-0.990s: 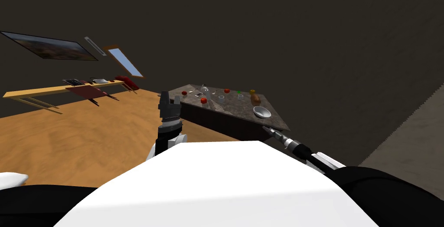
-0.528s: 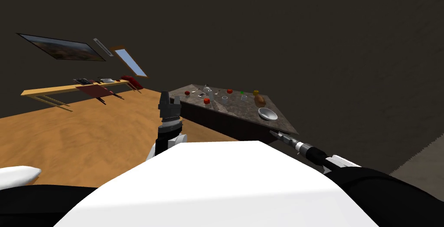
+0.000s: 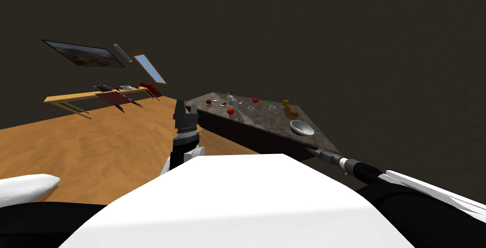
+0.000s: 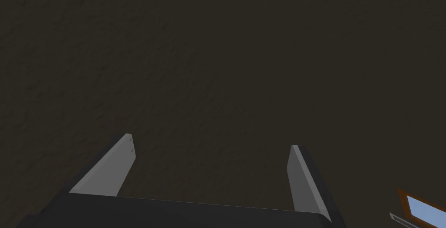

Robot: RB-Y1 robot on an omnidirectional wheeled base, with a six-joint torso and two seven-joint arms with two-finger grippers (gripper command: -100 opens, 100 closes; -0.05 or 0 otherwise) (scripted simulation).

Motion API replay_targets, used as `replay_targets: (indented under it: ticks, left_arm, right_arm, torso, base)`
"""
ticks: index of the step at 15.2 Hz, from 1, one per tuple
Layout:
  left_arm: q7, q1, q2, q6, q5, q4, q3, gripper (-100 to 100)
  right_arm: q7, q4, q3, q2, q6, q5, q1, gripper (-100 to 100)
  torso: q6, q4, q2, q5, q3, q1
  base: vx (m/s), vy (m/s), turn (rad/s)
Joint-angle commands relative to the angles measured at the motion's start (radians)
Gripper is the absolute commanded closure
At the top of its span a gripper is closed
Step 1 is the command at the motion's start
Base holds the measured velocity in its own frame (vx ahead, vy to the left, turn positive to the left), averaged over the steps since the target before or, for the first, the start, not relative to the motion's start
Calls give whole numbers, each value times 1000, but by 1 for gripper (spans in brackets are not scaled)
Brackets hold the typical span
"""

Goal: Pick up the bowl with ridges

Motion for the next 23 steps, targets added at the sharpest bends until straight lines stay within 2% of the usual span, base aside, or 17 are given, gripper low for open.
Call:
replay_targets:
  ticks: [1,2,4,5,6,7,8,9,10,11,12,15,16,20,23]
  left_arm:
    - [0,0,0,0,0,0,0,0]
    - [0,0,0,0,0,0,0,0]
    - [0,0,0,0,0,0,0,0]
    - [0,0,0,0,0,0,0,0]
    - [0,0,0,0,0,0,0,0]
    - [0,0,0,0,0,0,0,0]
    - [0,0,0,0,0,0,0,0]
    - [0,0,0,0,0,0,0,0]
    - [0,0,0,0,0,0,0,0]
    - [0,0,0,0,0,0,0,0]
    - [0,0,0,0,0,0,0,0]
    - [0,0,0,0,0,0,0,0]
    - [0,0,0,0,0,0,0,0]
    - [0,0,0,0,0,0,0,0]
    - [0,0,0,0,0,0,0,0]
  right_arm:
    - [6,42,6,-39,-4,7,8,-100]
    - [14,74,9,-69,0,16,28,-100]
    - [14,79,9,-83,0,16,28,-100]
    - [22,114,12,-121,4,25,48,-100]
    - [22,114,12,-124,4,25,48,-100]
    - [30,145,17,-161,7,33,67,-100]
    - [30,145,17,-163,7,33,67,-100]
    - [37,174,22,-193,9,41,86,-100]
    - [37,174,22,-199,9,41,86,-100]
    - [44,200,28,-231,10,49,105,-100]
    - [44,200,28,-231,10,49,105,-100]
    - [63,257,54,-308,7,72,158,-100]
    - [63,257,54,-308,7,72,158,-100]
    - [81,283,104,-358,-8,97,217,-100]
    - [81,283,104,-358,-8,97,217,-100]
  torso:
    - [0,0,0,0,0,0]
    - [0,0,0,0,0,0]
    - [0,0,0,0,0,1]
    - [0,0,0,0,0,0]
    - [0,0,-1,0,0,0]
    - [0,0,-1,0,-1,0]
    - [0,0,-2,0,-1,0]
    - [0,0,-2,0,-1,1]
    - [0,0,-2,0,-1,1]
    - [0,0,-2,0,-1,1]
    - [0,0,-2,0,-1,1]
    - [-1,-1,-4,0,-2,1]
    - [-1,-1,-6,0,-3,1]
    - [-1,-2,-9,0,-5,0]
    - [0,-2,-6,-1,-4,-2]
  base:
    - [47,85,79]
    - [56,99,99]
    - [59,93,38]
    - [64,83,67]
    - [70,79,67]
    - [83,96,102]
    - [76,96,89]
    - [75,106,95]
    - [80,104,75]
    - [86,101,92]
    - [84,87,69]
    - [121,97,147]
    - [139,98,125]
    - [171,75,138]
    - [109,33,41]
